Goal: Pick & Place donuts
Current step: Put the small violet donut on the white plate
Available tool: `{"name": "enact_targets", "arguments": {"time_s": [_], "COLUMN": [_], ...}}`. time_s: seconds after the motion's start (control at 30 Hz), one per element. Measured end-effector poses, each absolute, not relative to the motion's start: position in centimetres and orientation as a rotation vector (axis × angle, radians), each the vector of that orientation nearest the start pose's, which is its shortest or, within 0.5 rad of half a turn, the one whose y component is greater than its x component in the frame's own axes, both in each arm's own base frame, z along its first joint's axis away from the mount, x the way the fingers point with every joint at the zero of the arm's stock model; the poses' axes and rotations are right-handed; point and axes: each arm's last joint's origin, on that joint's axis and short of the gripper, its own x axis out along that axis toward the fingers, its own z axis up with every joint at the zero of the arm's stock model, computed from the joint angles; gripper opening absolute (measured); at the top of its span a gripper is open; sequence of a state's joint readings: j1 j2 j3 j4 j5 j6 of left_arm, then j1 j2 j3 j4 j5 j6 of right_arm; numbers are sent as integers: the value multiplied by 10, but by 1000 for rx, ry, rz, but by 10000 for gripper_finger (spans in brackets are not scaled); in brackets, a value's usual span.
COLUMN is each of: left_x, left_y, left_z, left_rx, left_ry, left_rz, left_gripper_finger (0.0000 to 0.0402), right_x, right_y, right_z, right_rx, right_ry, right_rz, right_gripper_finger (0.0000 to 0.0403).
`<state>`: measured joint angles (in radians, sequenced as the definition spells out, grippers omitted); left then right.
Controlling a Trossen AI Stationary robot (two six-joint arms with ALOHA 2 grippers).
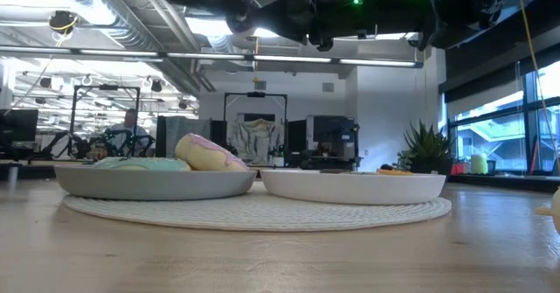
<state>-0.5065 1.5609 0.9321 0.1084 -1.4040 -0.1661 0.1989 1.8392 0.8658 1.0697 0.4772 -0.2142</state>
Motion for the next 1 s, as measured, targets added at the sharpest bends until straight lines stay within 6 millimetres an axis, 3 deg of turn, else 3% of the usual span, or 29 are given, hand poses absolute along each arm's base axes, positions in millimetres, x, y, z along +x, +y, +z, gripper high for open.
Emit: {"name": "enact_targets", "arguments": {"time_s": [0.13, 0.3, 0.5, 0.7, 0.83, 1.0], "left_x": [279, 265, 259, 262, 266, 269], "left_y": [-138, -150, -157, -153, -150, -146], "left_z": [243, 255, 258, 256, 255, 254], "left_rx": [296, 270, 251, 239, 229, 223], "left_ry": [218, 179, 170, 194, 211, 233], "left_rz": [873, 848, 804, 759, 725, 694], "left_gripper_finger": [144, 157, 158, 153, 155, 156], "right_x": [363, 354, 334, 322, 325, 333], "right_y": [59, 52, 20, -4, -4, 6], "right_z": [200, 204, 212, 191, 170, 159], "right_rx": [-170, -137, 150, 348, 426, 433], "right_ry": [-13, 174, 555, 821, 897, 881], "right_rz": [-297, -288, -123, 83, 95, 148], "right_gripper_finger": [22, 27, 29, 29, 29, 29]}}
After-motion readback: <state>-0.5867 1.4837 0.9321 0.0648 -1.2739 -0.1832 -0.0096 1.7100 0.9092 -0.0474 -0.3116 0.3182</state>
